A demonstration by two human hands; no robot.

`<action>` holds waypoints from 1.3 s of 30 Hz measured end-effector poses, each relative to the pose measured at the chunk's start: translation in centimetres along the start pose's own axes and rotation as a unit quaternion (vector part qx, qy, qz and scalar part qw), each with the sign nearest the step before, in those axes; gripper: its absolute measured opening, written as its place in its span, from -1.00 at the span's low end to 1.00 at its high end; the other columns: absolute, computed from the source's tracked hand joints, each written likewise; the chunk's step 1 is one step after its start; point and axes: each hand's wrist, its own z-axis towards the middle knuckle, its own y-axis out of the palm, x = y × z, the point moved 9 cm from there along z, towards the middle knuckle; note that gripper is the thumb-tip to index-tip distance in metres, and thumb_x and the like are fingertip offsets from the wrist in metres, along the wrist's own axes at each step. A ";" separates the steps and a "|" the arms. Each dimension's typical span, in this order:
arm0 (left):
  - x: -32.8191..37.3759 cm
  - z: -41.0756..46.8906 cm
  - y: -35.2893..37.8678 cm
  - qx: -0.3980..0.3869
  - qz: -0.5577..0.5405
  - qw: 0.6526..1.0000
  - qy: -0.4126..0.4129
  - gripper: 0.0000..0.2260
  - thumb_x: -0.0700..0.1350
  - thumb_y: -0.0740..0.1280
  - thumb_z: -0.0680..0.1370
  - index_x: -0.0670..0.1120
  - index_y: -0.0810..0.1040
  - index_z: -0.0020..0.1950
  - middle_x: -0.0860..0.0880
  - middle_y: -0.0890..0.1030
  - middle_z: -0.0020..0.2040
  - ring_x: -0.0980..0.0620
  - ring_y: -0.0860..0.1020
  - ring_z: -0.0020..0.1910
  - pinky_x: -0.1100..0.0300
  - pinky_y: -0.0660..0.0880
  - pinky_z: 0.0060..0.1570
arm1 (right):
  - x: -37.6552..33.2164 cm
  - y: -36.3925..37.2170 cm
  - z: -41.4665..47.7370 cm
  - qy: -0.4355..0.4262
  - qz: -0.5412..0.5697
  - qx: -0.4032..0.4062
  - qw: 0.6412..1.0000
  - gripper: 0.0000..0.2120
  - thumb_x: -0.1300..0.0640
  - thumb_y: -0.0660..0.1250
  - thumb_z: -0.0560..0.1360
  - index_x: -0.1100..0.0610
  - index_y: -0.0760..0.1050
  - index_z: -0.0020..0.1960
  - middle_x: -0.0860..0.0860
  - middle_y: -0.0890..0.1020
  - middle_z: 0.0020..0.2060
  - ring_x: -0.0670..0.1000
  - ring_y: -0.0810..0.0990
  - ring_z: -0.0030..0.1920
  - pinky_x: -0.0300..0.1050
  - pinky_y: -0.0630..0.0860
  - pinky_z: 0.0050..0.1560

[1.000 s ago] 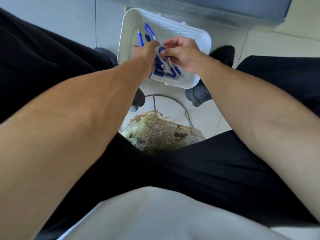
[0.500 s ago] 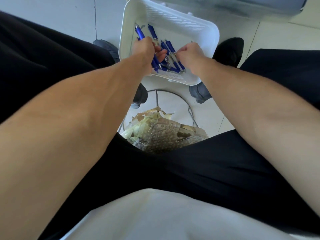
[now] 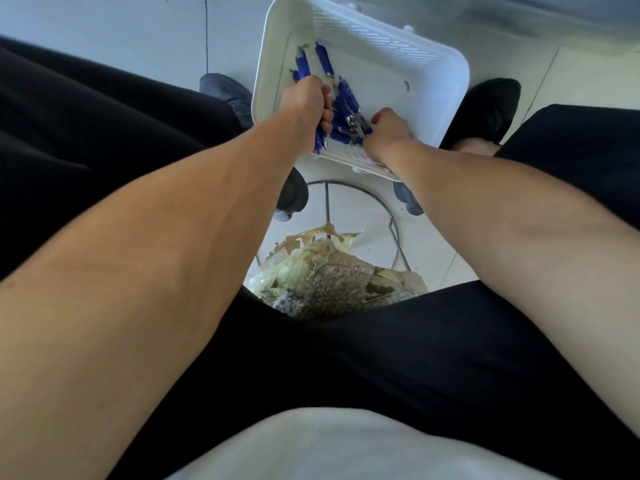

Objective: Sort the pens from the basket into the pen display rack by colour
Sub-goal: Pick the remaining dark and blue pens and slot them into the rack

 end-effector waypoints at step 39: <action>1.2 -1.9 0.5 0.028 0.103 0.989 0.104 -0.77 -0.11 0.22 0.51 -0.13 0.61 0.06 -0.05 0.53 -0.16 0.07 0.36 -0.42 0.28 0.32 -0.46 | -9.1 -8.5 -7.9 -0.228 0.311 0.020 0.923 -0.89 0.25 0.41 0.46 0.10 0.61 -0.21 -0.03 0.68 -0.37 -0.06 0.69 -0.33 -0.32 0.49 -0.33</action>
